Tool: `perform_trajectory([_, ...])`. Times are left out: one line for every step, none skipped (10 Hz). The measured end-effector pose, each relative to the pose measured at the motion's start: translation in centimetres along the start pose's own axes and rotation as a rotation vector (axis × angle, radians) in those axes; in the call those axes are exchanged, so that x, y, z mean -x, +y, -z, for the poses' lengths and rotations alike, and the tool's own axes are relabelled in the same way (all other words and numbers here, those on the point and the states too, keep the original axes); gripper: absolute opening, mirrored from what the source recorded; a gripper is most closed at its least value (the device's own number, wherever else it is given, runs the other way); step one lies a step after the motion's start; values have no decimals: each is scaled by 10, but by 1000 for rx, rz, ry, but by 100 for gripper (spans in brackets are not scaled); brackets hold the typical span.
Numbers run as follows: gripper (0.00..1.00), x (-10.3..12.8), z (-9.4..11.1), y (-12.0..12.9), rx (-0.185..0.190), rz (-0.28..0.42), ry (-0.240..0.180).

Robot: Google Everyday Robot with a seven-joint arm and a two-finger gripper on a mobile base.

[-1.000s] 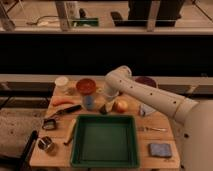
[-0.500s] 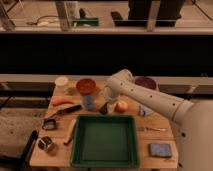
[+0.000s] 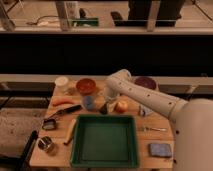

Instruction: Place eraser in purple bowl

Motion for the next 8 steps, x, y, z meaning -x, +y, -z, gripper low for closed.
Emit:
perform_trajectory([80,-4,-9,-1,10,2,-9])
perform_trajectory([80,-5,-17,-2,27,6,-18])
perform_trajectory([80,-4,-23,-2,47,10,-26])
perform_trajectory([80,-5,-26,-3,63,7,-29])
perform_trajectory([80,-8,-26,-1,84,-1,-27])
perform_trajectory([80,-11,-26,1,98,-7,-24])
perform_trajectory([80,-11,-25,2,107,-11,-22])
perform_trajectory([80,-12,-24,2,119,-16,-22])
